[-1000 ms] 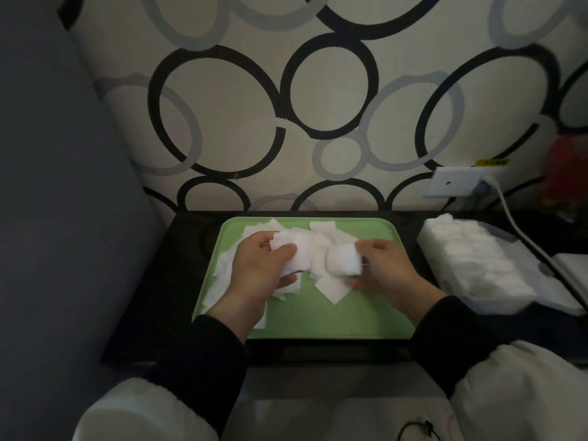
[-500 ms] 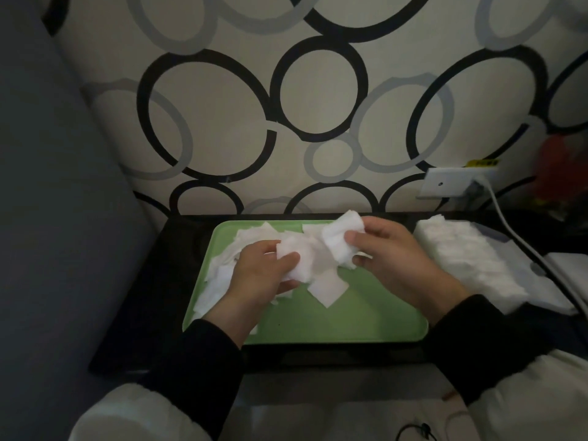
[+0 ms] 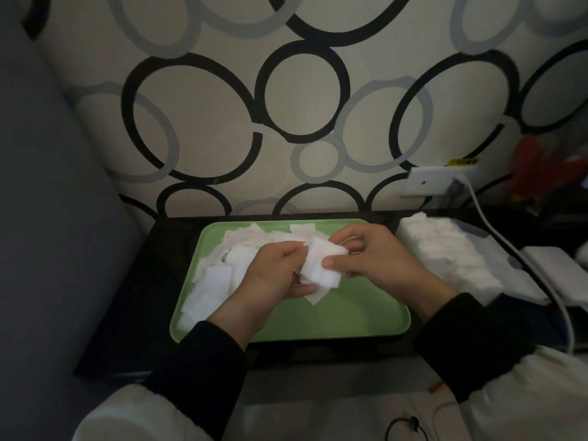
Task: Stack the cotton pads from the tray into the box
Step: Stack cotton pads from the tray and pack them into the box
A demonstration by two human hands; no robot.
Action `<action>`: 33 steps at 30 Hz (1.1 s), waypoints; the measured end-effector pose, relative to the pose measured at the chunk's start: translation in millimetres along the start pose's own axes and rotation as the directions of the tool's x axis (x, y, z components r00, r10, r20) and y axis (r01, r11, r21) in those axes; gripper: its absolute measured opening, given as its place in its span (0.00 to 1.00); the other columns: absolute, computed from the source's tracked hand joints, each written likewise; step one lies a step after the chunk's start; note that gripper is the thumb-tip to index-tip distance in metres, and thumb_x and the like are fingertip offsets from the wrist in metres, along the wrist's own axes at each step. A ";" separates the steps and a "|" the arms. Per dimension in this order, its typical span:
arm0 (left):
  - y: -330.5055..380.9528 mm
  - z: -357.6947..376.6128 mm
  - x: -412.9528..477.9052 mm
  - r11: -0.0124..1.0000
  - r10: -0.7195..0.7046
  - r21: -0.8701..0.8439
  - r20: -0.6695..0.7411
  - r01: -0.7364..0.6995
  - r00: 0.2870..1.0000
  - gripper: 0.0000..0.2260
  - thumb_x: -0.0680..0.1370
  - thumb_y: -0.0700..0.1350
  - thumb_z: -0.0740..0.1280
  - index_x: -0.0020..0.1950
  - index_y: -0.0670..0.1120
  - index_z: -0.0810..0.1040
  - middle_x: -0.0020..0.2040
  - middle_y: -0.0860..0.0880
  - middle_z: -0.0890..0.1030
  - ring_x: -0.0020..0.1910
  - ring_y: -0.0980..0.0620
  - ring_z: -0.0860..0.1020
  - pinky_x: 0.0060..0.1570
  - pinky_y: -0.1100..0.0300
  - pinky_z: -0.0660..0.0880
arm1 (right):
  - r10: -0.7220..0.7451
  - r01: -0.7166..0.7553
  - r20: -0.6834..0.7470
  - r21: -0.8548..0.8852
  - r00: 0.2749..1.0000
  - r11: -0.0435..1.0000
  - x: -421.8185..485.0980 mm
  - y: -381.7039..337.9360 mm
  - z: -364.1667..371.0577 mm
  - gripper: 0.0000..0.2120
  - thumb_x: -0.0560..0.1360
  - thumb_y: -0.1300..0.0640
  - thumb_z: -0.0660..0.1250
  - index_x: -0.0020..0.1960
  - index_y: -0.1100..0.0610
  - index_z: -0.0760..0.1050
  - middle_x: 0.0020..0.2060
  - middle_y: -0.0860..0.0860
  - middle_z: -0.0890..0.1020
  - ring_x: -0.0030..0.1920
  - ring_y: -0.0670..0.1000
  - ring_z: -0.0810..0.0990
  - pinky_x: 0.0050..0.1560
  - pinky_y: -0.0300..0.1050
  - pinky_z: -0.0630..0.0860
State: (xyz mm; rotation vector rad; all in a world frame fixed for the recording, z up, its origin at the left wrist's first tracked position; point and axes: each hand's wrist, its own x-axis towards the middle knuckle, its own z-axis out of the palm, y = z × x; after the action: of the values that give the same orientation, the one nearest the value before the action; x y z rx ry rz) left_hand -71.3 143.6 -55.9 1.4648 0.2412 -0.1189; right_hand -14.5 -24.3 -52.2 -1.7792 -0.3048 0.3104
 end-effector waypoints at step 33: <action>-28.0 183.3 140.4 0.281 0.091 0.890 0.348 -0.359 0.933 0.61 0.58 0.61 0.78 0.80 0.54 0.43 0.80 0.45 0.47 0.79 0.39 0.45 0.76 0.41 0.52 | 0.108 -0.137 -0.117 -0.279 0.987 0.951 -43.3 27.3 -196.8 0.10 0.70 0.69 0.73 0.50 0.61 0.79 0.48 0.62 0.82 0.48 0.58 0.83 0.47 0.48 0.80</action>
State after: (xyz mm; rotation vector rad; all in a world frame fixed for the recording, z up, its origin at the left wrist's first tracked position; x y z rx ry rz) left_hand 75.0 -31.8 -99.8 2.6785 -0.3433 -0.2197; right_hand 18.7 -224.1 -33.1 -2.0975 -0.1730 0.2745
